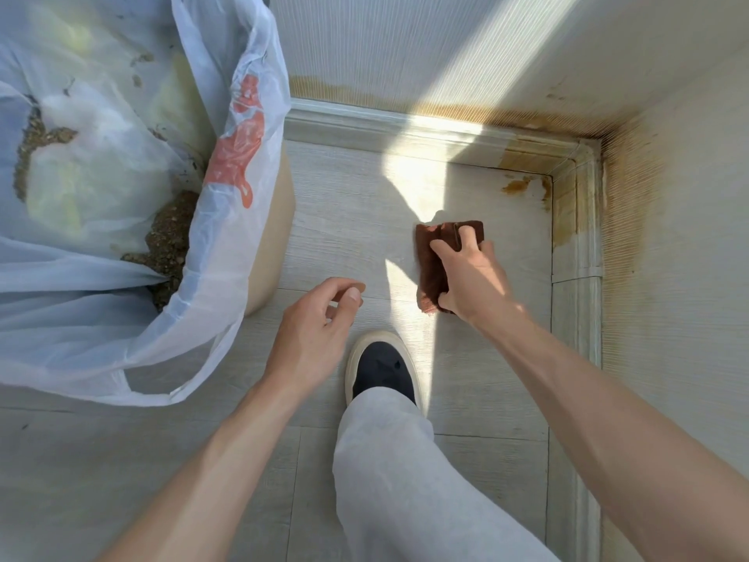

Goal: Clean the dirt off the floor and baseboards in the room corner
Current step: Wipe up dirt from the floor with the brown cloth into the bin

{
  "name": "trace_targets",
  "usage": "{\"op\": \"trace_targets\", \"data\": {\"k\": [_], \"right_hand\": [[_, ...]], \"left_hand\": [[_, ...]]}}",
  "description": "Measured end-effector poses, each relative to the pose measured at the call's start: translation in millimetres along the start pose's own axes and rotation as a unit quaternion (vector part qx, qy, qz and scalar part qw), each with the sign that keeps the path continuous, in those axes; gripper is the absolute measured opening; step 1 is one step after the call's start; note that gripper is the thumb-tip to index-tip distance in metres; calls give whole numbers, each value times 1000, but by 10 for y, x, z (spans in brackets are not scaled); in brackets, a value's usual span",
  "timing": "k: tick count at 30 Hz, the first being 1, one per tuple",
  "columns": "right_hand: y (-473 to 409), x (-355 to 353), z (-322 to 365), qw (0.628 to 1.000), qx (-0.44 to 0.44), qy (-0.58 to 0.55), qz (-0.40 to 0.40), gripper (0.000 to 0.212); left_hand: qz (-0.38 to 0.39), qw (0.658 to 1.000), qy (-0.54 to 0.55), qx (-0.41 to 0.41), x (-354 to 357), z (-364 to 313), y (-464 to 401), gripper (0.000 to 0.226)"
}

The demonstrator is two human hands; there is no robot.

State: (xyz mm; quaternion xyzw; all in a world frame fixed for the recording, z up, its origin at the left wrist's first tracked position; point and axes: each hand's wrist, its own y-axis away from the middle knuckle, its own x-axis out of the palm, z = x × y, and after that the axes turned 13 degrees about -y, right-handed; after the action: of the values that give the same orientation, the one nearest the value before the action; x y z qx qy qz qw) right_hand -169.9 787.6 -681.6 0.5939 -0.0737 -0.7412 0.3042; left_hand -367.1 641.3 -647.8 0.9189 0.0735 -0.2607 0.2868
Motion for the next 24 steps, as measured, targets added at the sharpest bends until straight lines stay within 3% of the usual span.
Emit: {"op": "trace_targets", "data": {"k": [8,15,24], "right_hand": [[88,121,-46,998,-22,-14,-48,17],[169,240,126,993,20,-65,-94,29],[-121,323,312,983,-66,-114,-132,19]], "left_hand": [[2,1000,-3,16,-48,-187,-99,17],[-13,1000,-9,25,-175,-240,-64,18],[-23,999,-22,24,-109,-240,18,21]]}}
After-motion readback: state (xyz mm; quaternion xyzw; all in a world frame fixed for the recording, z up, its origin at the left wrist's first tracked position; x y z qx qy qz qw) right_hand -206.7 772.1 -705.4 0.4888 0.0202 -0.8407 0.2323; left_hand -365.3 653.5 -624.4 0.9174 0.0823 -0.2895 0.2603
